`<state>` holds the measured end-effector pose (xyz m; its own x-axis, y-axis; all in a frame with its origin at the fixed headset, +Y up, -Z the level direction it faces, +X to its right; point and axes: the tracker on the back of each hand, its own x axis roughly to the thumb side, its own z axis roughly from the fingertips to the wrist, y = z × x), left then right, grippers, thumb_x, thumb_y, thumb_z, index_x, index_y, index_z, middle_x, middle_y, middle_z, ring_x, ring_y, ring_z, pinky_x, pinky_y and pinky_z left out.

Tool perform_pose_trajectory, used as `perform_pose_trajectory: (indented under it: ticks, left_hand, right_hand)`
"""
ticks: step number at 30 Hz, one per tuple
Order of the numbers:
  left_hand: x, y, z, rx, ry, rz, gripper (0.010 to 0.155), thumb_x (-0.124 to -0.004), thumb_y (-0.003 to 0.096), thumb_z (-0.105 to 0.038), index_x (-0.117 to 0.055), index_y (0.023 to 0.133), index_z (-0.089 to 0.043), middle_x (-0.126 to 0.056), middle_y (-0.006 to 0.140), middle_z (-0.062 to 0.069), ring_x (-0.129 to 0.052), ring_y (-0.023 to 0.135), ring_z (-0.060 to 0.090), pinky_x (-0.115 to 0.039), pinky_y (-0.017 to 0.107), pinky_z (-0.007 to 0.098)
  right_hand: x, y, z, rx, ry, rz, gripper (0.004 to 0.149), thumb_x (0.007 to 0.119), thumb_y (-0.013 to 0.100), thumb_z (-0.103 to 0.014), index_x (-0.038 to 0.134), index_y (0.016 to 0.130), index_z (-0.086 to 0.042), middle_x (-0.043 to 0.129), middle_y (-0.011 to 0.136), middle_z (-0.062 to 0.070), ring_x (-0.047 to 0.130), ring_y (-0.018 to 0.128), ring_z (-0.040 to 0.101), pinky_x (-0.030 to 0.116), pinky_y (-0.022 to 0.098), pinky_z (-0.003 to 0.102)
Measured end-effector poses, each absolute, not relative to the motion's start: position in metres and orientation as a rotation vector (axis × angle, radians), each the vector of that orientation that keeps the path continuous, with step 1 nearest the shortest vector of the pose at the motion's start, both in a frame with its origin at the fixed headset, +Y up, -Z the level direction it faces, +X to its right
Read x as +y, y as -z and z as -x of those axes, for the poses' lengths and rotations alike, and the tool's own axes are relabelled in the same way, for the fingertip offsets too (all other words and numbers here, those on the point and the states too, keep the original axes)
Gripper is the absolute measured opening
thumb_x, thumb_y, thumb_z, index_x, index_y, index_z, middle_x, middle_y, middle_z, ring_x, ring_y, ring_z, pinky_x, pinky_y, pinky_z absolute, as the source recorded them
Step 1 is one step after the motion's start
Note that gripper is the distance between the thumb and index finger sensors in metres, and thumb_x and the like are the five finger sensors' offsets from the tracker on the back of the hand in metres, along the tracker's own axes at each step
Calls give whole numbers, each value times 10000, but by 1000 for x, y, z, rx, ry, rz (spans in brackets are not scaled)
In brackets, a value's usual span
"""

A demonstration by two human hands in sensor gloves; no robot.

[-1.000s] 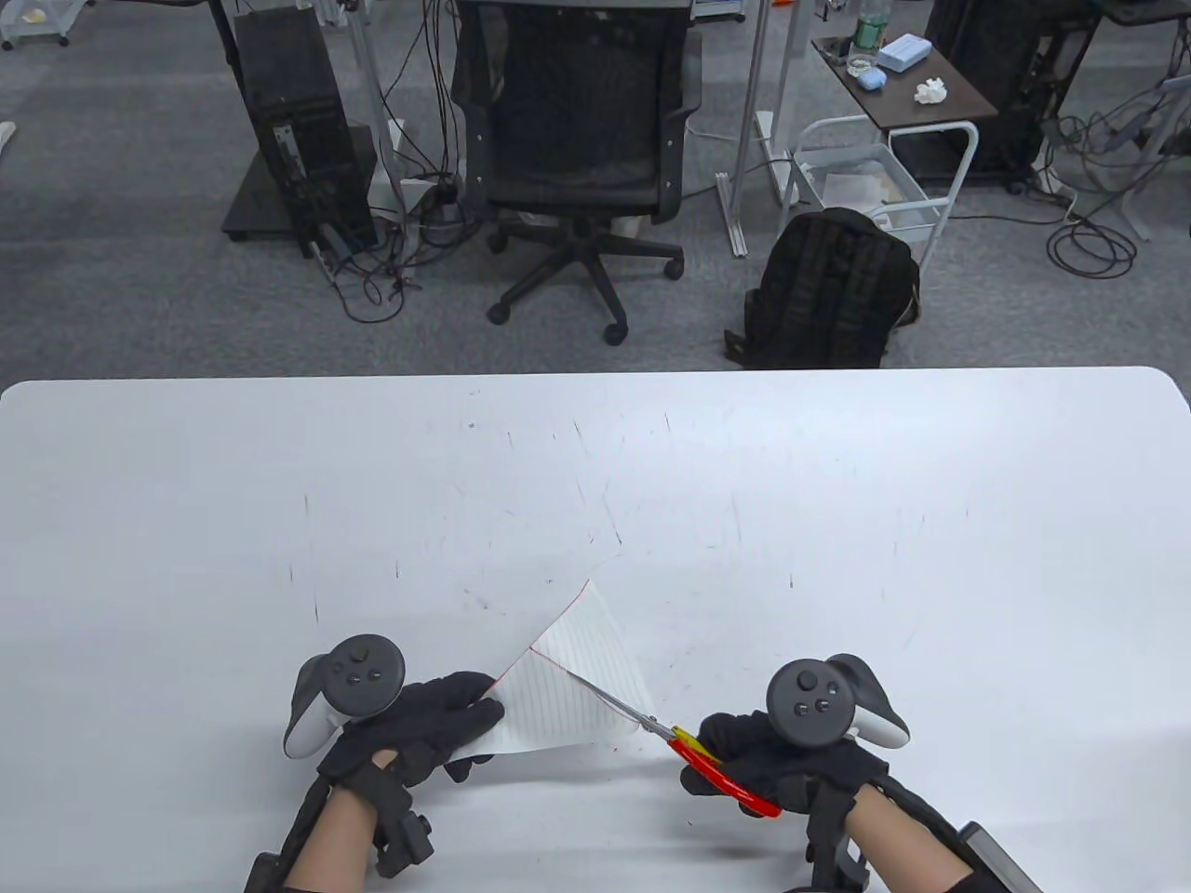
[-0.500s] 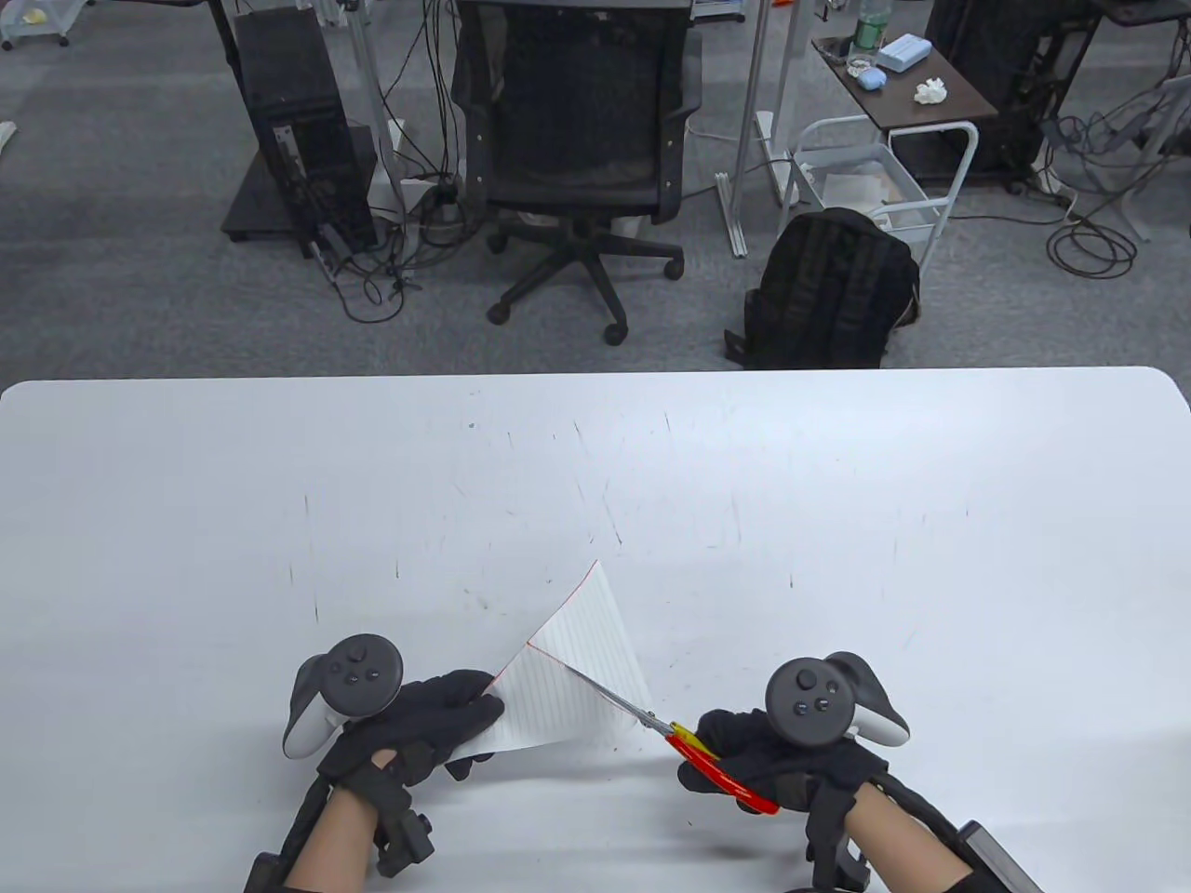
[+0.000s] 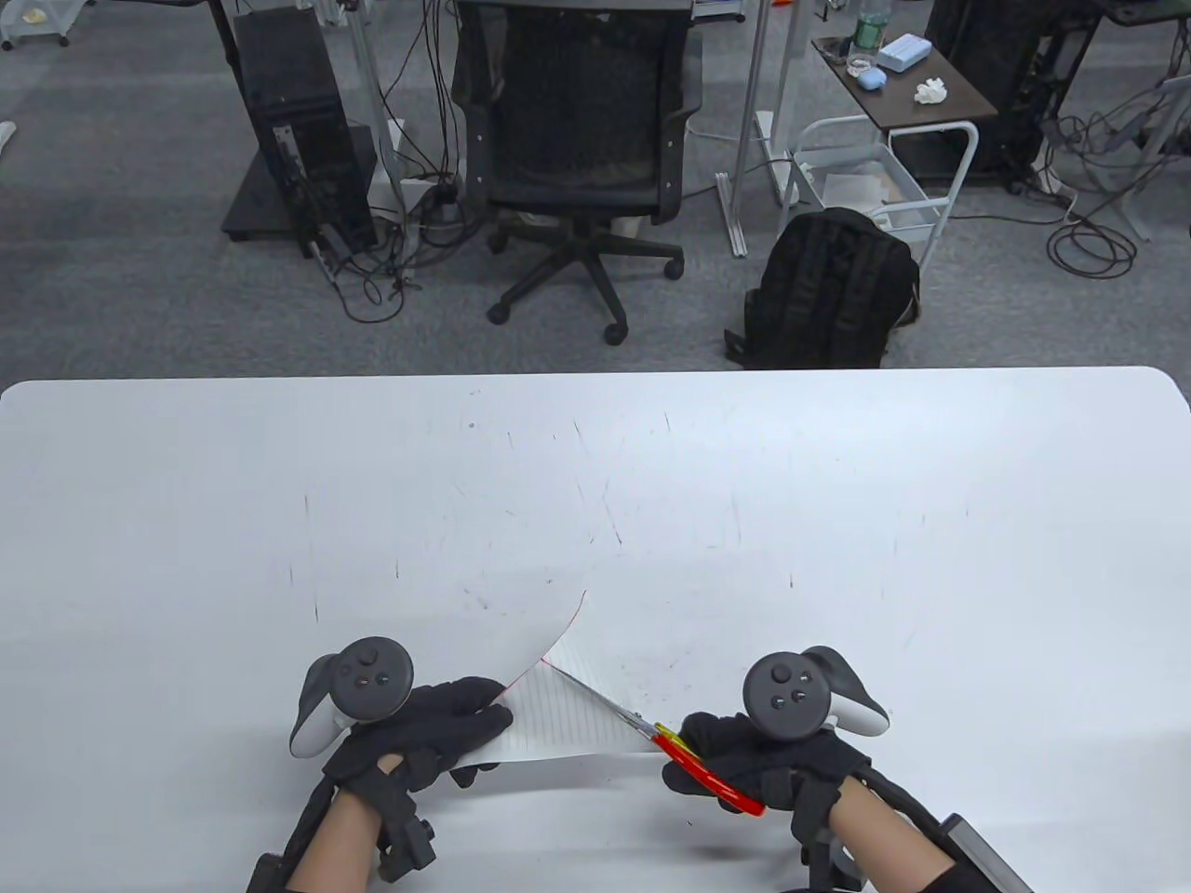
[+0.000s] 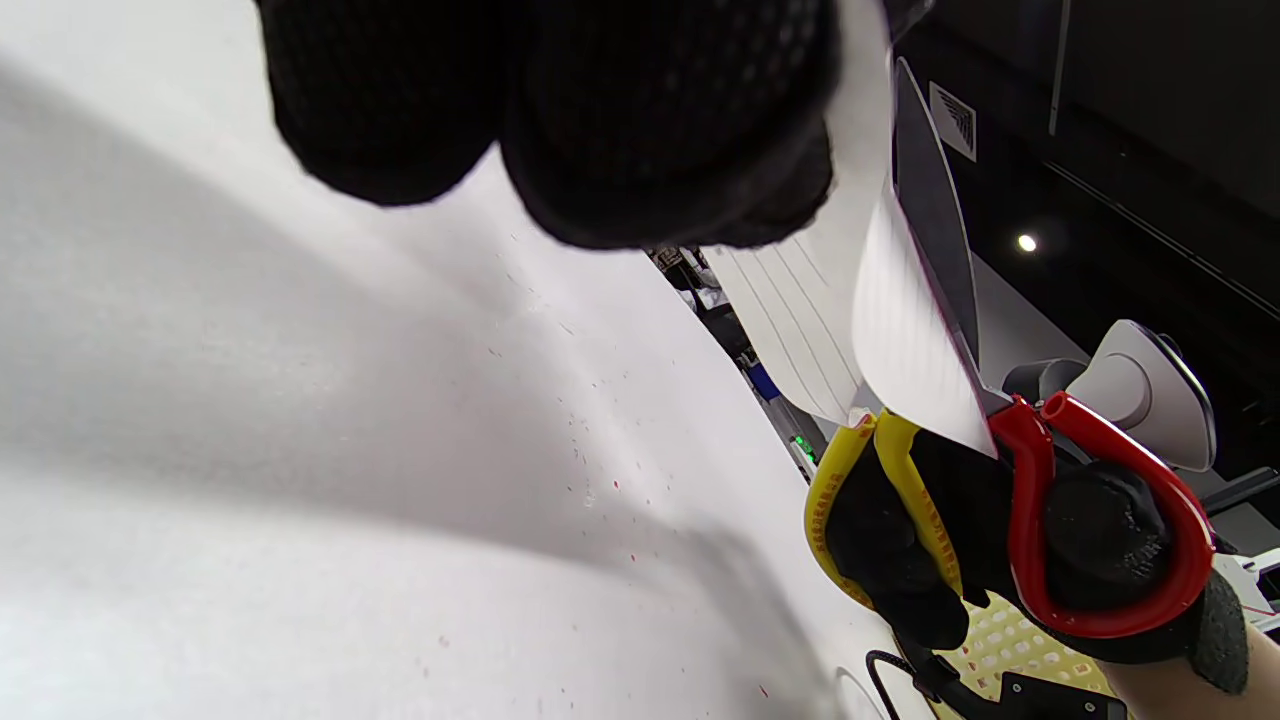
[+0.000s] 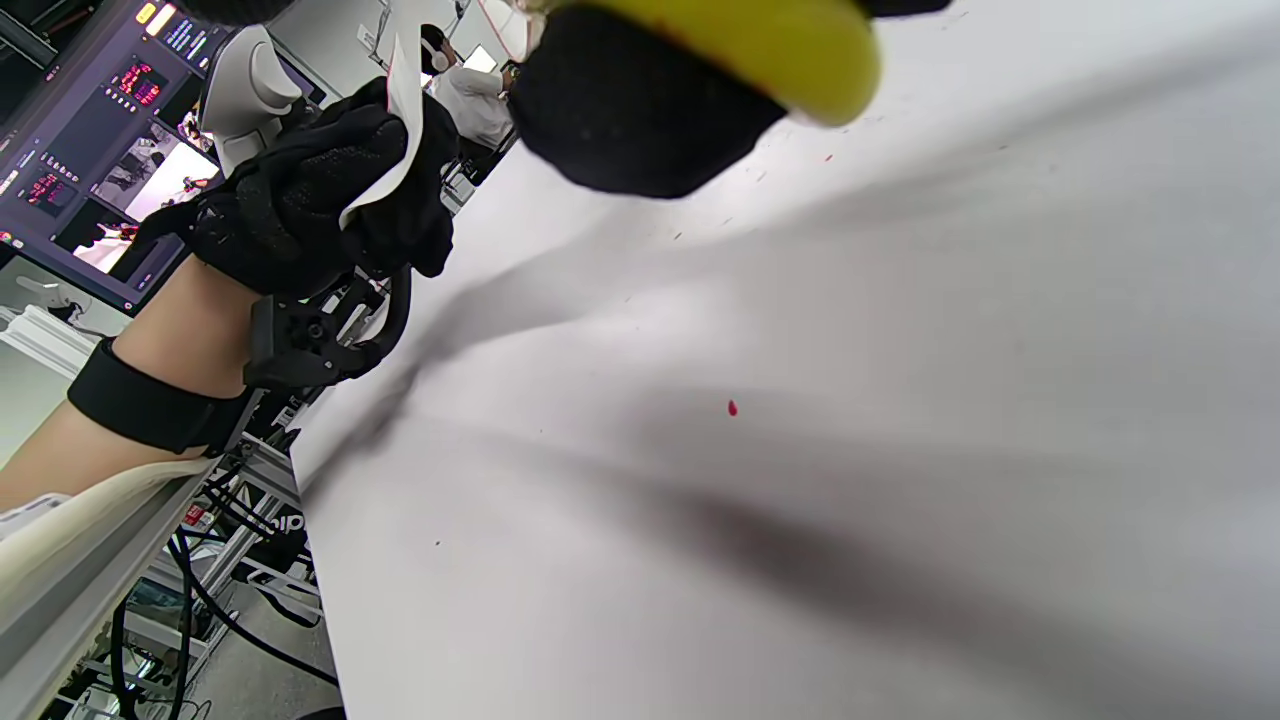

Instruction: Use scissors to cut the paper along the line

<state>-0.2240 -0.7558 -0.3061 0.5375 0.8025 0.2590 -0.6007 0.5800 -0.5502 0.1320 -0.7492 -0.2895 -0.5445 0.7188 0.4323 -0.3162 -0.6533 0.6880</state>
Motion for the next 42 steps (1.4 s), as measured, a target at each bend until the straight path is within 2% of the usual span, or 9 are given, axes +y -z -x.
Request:
perform_pose_trajectory:
  ticks: [6, 17, 25, 35, 39, 42]
  left_hand:
    - [-756, 306, 223, -524, -870, 433, 384, -687, 618, -414, -760, 930, -202, -981, 570, -44, -981, 332, 4, -886, 439, 296]
    - [-756, 305, 222, -524, -871, 441, 385, -687, 618, -412, -761, 929, -198, -981, 568, -43, -982, 330, 5, -887, 437, 296]
    - [-755, 305, 222, -521, -855, 429, 387, -687, 616, -411, -764, 927, -194, -982, 566, -43, -982, 327, 4, -887, 434, 296]
    - [-754, 305, 223, -512, -846, 423, 386, -689, 615, -409, -763, 926, -193, -980, 566, -39, -978, 328, 11, -884, 435, 302]
    - [-752, 304, 222, -518, -827, 422, 386, -693, 614, -404, -767, 925, -187, -980, 565, -33, -978, 326, 15, -883, 433, 306]
    - [-750, 303, 220, -529, -794, 411, 386, -694, 613, -405, -768, 923, -187, -981, 563, -36, -978, 325, 14, -884, 432, 305]
  right_hand:
    - [-749, 289, -129, 712, -2206, -956, 688, 559, 584, -615, 607, 912, -12, 795, 732, 238, 910, 430, 178, 715, 359, 390]
    - [-747, 288, -131, 582, -2242, -936, 615, 608, 563, -596, 681, 843, -53, 857, 634, 181, 930, 320, 99, 735, 276, 321]
    - [-751, 287, -126, 548, -2238, -919, 612, 615, 552, -599, 697, 825, -57, 868, 611, 171, 934, 297, 86, 741, 256, 309]
    - [-750, 290, -127, 529, -2253, -896, 596, 638, 540, -588, 717, 805, -60, 878, 583, 166, 937, 270, 77, 741, 233, 298]
    - [-751, 290, -127, 556, -2242, -898, 596, 636, 542, -588, 711, 809, -61, 872, 591, 166, 932, 275, 79, 737, 239, 301]
    - [-754, 291, -126, 644, -2190, -926, 608, 592, 566, -593, 678, 834, -54, 855, 624, 173, 919, 308, 80, 731, 261, 314]
